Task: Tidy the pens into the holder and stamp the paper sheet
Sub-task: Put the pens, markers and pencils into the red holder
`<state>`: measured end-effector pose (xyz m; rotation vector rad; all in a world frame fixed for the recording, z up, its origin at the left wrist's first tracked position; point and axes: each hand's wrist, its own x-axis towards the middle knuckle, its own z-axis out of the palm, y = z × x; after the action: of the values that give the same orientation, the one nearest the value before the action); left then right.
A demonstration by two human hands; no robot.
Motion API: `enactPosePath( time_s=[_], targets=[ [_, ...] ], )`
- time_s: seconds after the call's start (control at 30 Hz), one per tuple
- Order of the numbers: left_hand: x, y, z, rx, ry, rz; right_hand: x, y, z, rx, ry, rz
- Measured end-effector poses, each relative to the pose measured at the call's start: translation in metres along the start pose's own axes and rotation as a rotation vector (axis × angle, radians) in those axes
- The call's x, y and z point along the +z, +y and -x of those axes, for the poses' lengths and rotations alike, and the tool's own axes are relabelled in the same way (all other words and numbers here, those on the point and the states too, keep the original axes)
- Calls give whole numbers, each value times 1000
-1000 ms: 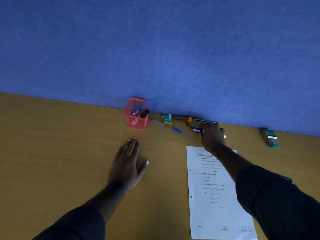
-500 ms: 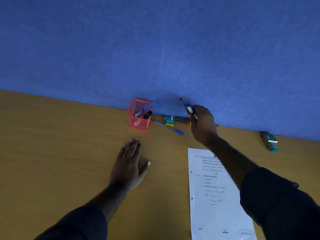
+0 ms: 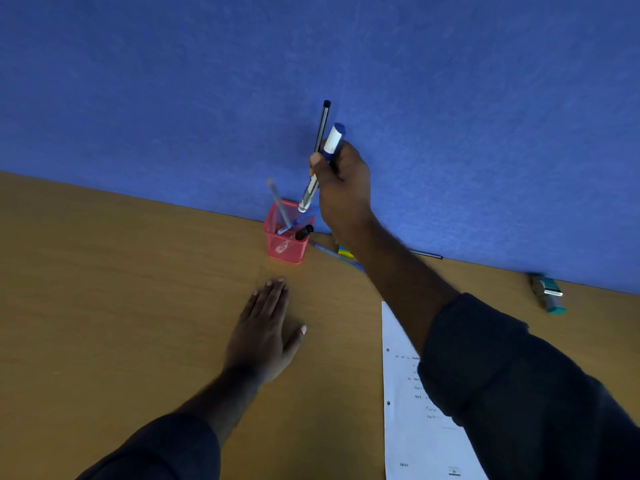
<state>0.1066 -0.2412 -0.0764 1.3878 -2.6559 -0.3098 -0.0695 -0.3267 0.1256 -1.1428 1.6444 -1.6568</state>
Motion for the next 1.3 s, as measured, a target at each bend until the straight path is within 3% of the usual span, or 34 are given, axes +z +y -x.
enactPosePath(
  time_s=[0.43, 0.87, 1.3],
  targets=[
    [-1, 1, -1, 3, -8, 16, 11, 54, 2, 68, -5, 47],
    [-5, 3, 0, 6, 8, 15, -1, 67, 0, 31, 23, 159],
    [-6, 3, 1, 13, 9, 14, -33, 82, 24, 149, 72, 197]
  ],
)
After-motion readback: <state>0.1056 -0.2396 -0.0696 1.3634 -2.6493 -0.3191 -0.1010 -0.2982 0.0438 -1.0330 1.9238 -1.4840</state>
